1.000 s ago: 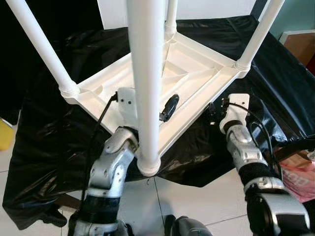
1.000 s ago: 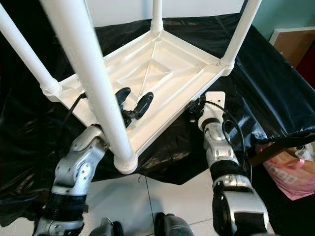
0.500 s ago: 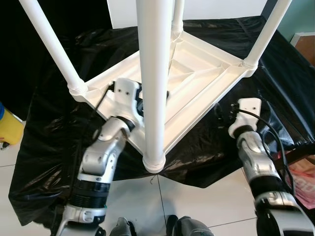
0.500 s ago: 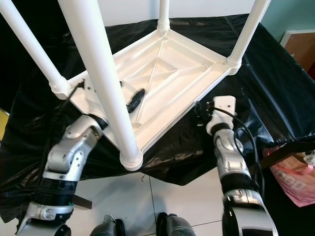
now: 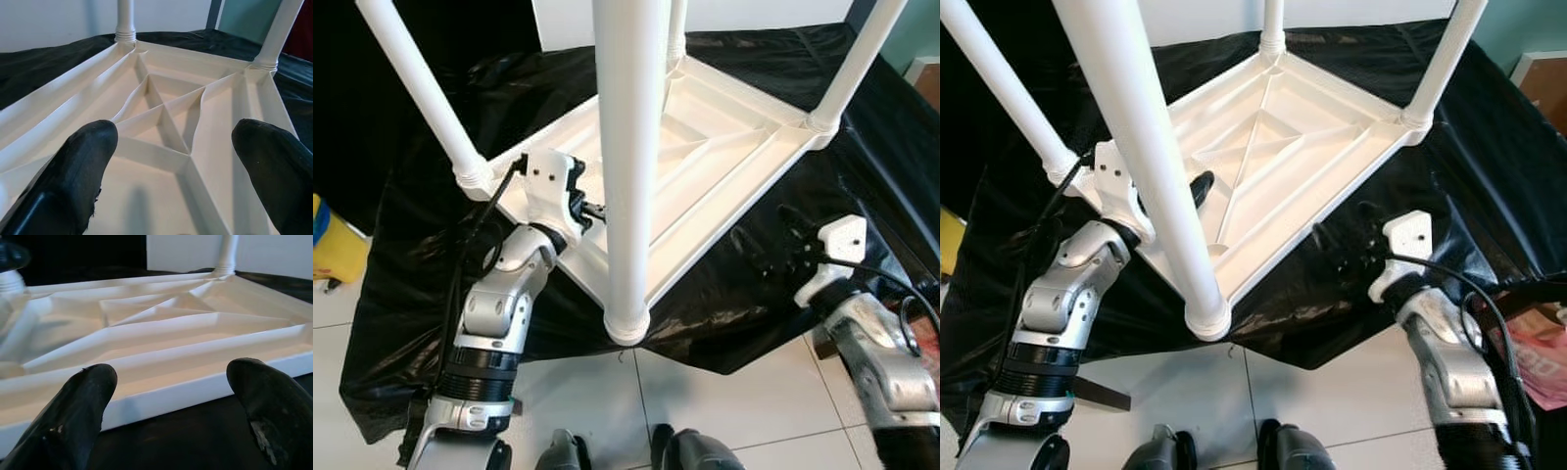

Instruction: Building children table

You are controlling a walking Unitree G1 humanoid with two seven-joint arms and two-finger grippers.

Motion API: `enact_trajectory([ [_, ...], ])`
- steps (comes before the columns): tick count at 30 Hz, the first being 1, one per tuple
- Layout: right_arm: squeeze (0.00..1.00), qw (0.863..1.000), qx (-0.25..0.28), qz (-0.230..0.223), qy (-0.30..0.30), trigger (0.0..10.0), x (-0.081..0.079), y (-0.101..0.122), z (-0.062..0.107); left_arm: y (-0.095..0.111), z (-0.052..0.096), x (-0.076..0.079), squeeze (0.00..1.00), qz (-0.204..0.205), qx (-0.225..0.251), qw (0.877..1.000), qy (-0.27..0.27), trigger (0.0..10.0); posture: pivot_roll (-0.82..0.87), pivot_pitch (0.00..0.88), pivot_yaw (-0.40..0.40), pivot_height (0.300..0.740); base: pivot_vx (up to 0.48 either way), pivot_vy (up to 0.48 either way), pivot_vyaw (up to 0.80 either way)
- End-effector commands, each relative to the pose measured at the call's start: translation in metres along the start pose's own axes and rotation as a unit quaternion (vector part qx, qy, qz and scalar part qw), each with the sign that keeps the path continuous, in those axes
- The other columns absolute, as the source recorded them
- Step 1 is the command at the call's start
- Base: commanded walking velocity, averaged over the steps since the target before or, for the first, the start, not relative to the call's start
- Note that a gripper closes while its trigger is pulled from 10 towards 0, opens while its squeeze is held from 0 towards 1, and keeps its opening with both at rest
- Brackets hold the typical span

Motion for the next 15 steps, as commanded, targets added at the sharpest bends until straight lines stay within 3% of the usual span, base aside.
enact_trajectory([
  [1, 1.00, 0.999, -0.004, -0.004, 0.034, 10.0, -0.005, 0.002, 0.008, -0.005, 0.000, 0.006, 0.00, -0.004, -0.013, 0.999, -0.032, 10.0, -0.11, 0.184, 0.007, 0.740, 0.000, 0.000, 0.00],
  [2, 1.00, 0.999, -0.004, -0.004, 0.034, 10.0, -0.005, 0.002, 0.008, -0.005, 0.000, 0.006, 0.00, -0.004, -0.013, 0.999, -0.032, 10.0, -0.11, 0.184, 0.007, 0.740, 0.000, 0.000, 0.00],
  [3, 0.00, 0.998, -0.009, -0.002, 0.065, 10.0, -0.008, 0.004, 0.013, -0.005, -0.001, 0.004, 0.00, -0.004, -0.015, 0.999, -0.033, 10.0, -0.12, 0.177, 0.019, 0.740, 0.000, 0.000, 0.00],
  [7, 0.00, 0.987, -0.017, -0.018, 0.158, 10.0, -0.024, 0.011, 0.025, -0.004, -0.005, 0.001, 0.00, -0.013, -0.020, 0.999, -0.037, 10.0, -0.12, 0.169, 0.028, 0.740, 0.000, 0.000, 0.00],
  [10, 0.00, 0.981, -0.020, -0.030, 0.192, 10.0, -0.033, 0.013, 0.028, -0.003, -0.006, 0.001, 0.00, -0.015, -0.020, 0.999, -0.038, 10.0, -0.12, 0.167, 0.033, 0.740, 0.000, 0.000, 0.00],
  [13, 0.00, 0.952, -0.028, -0.060, 0.300, 10.0, -0.061, 0.023, 0.044, -0.002, -0.006, -0.001, 0.00, -0.020, -0.021, 0.999, -0.039, 10.0, -0.12, 0.159, 0.040, 0.740, 0.000, 0.000, 0.00],
  [15, 0.00, 0.938, -0.030, -0.067, 0.338, 10.0, -0.069, 0.027, 0.050, -0.001, -0.006, -0.003, 0.00, -0.022, -0.022, 0.999, -0.037, 10.0, -0.12, 0.156, 0.043, 0.740, 0.000, 0.000, 0.00],
])
Point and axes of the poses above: a point about 5 cm out from each wrist's last joint towards the gripper, its own z axis pointing back from the gripper into the wrist, its own y axis along the axis of the wrist's last joint, x = y × z, the point moved 5 cm from there along -z, pointing out of the wrist towards the gripper, and after that the axes turned 15 degrees about z, right-handed, at the moved point
